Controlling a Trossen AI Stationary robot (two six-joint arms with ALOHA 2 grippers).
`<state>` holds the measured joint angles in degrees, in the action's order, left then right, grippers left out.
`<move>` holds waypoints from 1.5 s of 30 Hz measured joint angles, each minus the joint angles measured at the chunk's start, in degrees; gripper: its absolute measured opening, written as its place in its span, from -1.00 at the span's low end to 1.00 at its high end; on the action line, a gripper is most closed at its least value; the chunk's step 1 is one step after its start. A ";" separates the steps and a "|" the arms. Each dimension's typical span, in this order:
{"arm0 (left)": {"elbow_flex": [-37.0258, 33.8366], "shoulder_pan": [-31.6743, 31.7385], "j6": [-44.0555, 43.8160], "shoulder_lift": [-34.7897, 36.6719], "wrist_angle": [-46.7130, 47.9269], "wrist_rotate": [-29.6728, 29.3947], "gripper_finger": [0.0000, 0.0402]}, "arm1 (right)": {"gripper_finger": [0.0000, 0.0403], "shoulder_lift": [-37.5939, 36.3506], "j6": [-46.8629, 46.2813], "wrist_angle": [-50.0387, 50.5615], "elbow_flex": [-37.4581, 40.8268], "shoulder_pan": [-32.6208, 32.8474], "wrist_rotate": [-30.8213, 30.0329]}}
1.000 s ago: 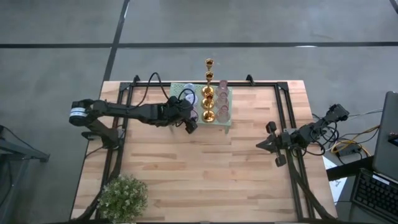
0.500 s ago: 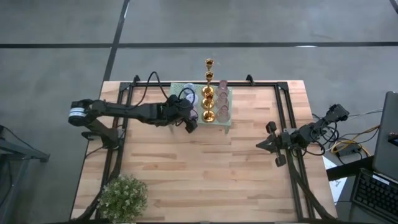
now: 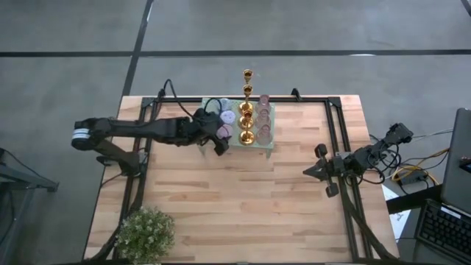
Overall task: Pick & Place candle stick holders
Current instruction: Return to Home Position
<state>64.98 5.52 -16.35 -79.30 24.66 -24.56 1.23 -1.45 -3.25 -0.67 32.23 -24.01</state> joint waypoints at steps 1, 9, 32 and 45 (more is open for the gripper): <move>-0.02 -0.01 -0.02 0.54 0.48 0.33 0.89 | -0.96 0.02 0.00 -0.06 0.00 0.00 -0.02; -1.58 -2.75 2.29 4.89 1.81 4.46 0.42 | -0.96 0.02 0.00 -0.02 0.00 -0.02 0.00; -34.45 -20.52 0.34 35.66 -13.46 -0.62 -0.92 | -0.96 0.11 0.00 -0.03 0.00 -0.01 0.00; -47.81 -20.63 12.89 56.09 -13.83 0.25 -0.93 | -0.96 0.04 0.00 -0.04 0.00 -0.02 -0.02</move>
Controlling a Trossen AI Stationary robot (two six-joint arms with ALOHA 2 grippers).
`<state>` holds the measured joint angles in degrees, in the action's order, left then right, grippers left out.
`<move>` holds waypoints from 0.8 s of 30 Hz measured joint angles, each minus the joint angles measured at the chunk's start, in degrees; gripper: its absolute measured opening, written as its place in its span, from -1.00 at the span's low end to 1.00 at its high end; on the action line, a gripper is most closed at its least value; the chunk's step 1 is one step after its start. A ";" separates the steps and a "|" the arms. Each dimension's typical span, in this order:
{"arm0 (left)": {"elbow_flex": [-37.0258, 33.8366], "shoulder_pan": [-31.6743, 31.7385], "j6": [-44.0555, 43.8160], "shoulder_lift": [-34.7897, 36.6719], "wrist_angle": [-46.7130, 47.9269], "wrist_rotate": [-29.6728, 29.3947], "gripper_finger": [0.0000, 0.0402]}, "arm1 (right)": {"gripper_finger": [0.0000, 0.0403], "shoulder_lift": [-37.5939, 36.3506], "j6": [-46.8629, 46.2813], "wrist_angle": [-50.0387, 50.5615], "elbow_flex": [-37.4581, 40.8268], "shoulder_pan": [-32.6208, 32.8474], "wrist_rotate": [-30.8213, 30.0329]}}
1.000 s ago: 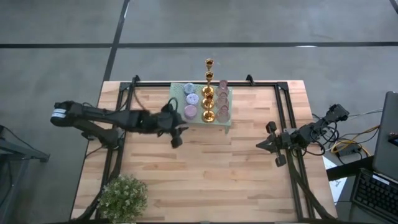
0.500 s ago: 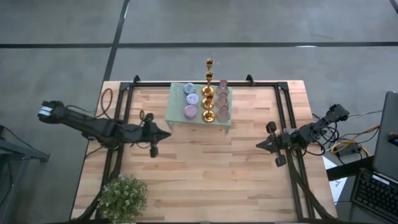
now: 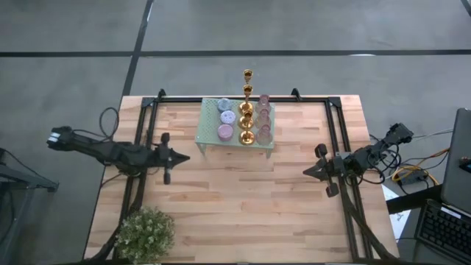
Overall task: Pick & Place candle stick holders
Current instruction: Return to Home Position
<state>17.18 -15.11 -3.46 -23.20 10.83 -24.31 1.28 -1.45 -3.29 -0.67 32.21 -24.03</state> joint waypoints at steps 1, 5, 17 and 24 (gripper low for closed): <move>-0.50 0.00 0.81 1.76 -0.51 1.35 -0.93 | -0.96 0.00 0.02 0.00 0.00 0.00 0.00; -2.61 0.00 3.73 9.23 -0.67 5.91 -0.93 | -0.96 0.00 0.00 0.00 0.00 0.02 0.00; -10.12 0.00 6.22 22.54 -2.91 13.88 -0.93 | -0.96 0.00 0.00 0.03 0.00 0.02 0.00; -15.40 0.07 6.92 23.07 -10.12 12.72 -0.93 | -0.96 0.30 0.00 -0.06 0.00 0.02 0.05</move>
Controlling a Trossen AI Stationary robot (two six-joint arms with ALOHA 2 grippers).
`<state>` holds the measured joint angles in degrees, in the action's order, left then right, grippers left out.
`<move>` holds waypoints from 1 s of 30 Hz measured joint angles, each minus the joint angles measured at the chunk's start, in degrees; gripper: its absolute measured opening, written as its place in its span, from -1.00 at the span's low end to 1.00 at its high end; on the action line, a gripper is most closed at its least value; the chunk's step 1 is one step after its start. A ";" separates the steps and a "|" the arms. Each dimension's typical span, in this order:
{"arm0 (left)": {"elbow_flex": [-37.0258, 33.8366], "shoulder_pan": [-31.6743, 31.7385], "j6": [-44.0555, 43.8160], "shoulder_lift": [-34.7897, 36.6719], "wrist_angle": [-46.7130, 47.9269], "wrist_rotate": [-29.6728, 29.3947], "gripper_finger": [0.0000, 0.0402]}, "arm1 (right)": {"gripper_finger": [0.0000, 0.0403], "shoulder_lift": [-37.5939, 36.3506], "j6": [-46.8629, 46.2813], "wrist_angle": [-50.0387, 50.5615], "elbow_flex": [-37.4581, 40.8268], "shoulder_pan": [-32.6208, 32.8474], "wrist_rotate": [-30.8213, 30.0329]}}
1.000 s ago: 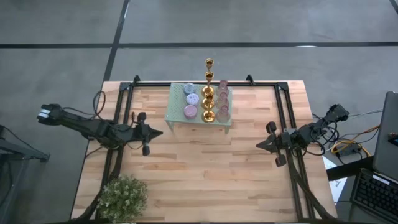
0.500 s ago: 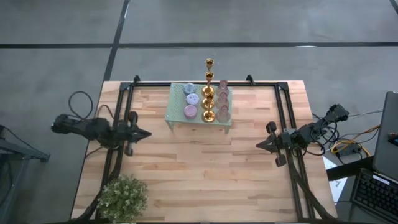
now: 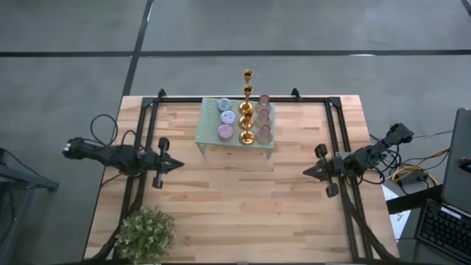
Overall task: Pick & Place candle stick holders
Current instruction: Return to Home Position
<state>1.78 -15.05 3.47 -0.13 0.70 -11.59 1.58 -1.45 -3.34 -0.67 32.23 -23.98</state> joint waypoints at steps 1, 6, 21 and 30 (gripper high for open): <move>-0.43 0.00 0.41 -0.35 -1.27 -0.16 -0.93 | -0.96 0.09 0.04 -0.01 0.00 -0.01 0.00; -1.25 0.00 2.29 -0.87 -3.38 -0.26 -0.93 | -0.96 0.12 0.10 -0.03 0.00 0.00 0.01; -1.29 0.00 -0.92 -1.24 -3.10 -0.66 -0.93 | -0.96 0.07 0.10 -0.01 0.00 -0.02 -0.01; -1.18 0.02 -0.92 -1.24 -2.90 -0.66 -0.93 | -0.96 0.05 0.11 -0.01 0.00 -0.02 -0.01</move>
